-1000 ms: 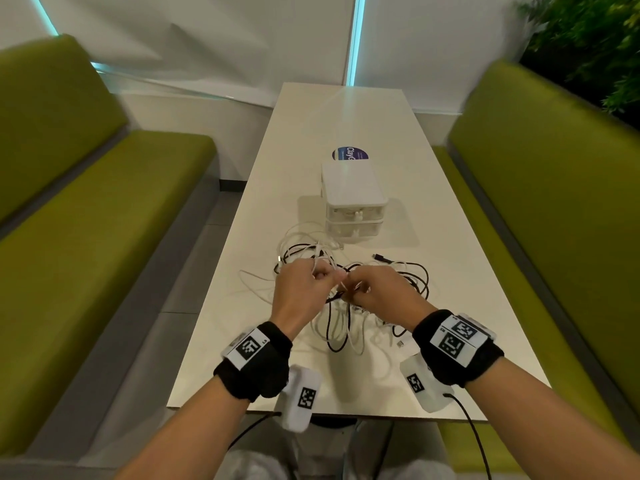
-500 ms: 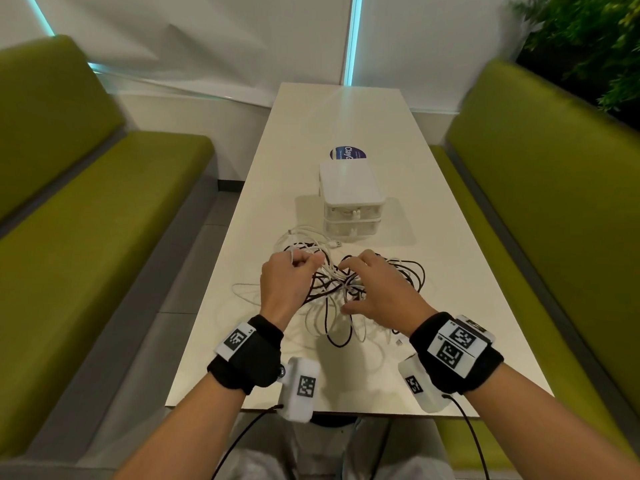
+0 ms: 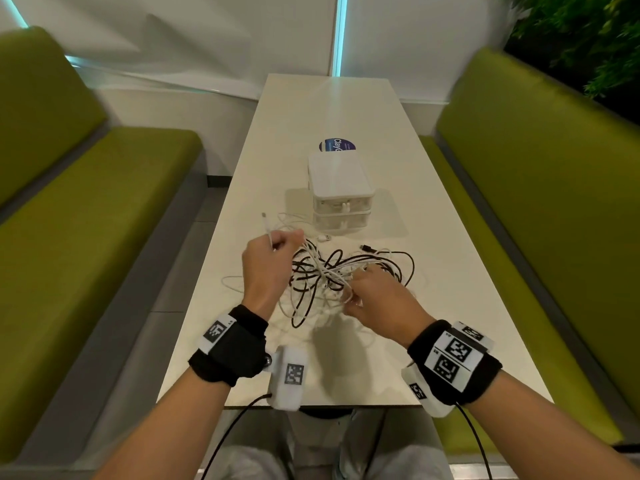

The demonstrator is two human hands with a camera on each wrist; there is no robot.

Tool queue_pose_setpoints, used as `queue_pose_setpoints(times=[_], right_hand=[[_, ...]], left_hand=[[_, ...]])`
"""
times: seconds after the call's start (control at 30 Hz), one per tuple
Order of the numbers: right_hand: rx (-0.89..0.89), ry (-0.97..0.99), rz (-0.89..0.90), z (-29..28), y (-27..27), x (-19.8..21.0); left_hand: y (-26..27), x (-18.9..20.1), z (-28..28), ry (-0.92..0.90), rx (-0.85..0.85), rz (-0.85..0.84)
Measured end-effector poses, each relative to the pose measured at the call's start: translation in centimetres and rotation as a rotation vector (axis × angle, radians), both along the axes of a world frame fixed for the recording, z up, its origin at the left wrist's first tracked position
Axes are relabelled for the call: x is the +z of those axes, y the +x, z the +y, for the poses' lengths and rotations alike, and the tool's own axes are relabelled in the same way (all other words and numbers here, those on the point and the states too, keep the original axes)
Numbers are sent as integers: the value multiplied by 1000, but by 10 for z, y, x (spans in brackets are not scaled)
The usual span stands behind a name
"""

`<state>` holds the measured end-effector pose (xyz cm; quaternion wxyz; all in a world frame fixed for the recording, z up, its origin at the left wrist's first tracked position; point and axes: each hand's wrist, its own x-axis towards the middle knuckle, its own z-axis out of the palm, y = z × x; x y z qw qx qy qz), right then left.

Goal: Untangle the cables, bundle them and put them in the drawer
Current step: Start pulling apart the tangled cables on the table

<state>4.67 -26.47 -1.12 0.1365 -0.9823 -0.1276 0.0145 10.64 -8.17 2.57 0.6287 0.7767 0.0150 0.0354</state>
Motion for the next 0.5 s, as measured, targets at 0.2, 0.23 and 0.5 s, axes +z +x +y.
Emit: queue_pose_setpoints(times=[0.2,0.23,0.5], right_hand=[[-40,132,1,3,-5,0],[-48,148,6,4,-6,1],[-217,210,-14,7,-9,14]], left_hand=[[7,18,10,36,-18,-71],[5,15,8,52,-29,-64],[6,1,18,119,-16,-90]])
